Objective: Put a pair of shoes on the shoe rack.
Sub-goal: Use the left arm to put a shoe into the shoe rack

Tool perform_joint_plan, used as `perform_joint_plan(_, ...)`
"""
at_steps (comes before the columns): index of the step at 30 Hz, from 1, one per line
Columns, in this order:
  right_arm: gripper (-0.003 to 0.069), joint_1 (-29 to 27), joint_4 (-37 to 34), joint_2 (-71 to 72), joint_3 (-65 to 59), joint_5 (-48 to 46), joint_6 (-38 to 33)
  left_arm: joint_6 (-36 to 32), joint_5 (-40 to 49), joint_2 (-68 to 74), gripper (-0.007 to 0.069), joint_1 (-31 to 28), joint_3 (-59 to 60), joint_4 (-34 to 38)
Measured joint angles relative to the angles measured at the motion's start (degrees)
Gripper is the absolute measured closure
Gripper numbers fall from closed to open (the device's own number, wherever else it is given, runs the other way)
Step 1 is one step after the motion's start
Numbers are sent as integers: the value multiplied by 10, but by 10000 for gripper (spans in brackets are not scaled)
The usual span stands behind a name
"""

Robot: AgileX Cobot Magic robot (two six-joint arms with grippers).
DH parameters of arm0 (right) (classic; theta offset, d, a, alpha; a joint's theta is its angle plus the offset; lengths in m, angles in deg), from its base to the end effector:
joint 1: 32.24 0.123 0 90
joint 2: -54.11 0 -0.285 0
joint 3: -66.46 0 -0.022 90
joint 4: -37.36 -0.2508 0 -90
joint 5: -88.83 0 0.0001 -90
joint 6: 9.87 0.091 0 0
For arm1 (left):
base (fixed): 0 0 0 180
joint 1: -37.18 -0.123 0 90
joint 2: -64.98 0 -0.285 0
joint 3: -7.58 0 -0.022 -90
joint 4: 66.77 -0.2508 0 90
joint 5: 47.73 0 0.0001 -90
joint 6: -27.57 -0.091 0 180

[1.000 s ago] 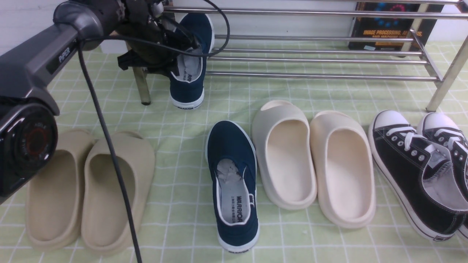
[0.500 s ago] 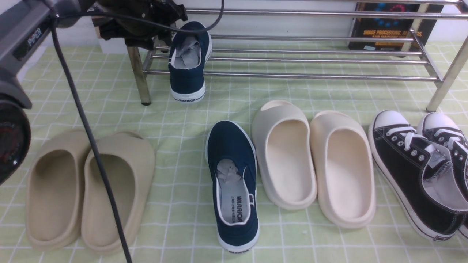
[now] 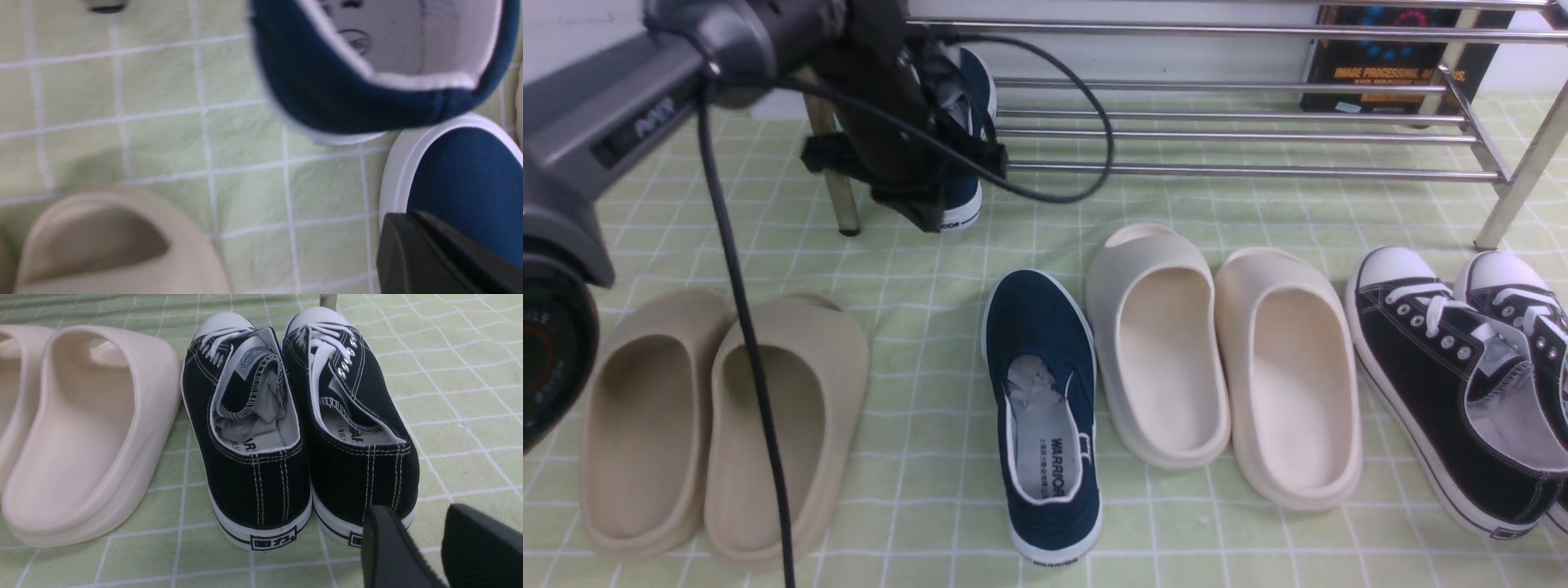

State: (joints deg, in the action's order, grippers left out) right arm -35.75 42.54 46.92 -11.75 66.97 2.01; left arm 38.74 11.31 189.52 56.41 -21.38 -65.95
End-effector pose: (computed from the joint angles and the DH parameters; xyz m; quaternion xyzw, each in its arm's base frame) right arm 0.0520 -0.0063 0.1738 0.0841 0.8003 0.0049 0.5936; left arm 0.4267 -0.1500 0.2730 0.0663 0.9733 -0.0642 0.2102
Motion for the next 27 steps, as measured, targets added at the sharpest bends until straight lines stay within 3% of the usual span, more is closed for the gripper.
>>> perform_joint_plan(10, 420, 0, 0, 0, 0, 0, 0, 87, -104, 14, 638, -7, 8, -74)
perform_joint_plan(27, 420, 0, 0, 0, 0, 0, 0, 98, -151, 68, 636, -11, -59, -94)
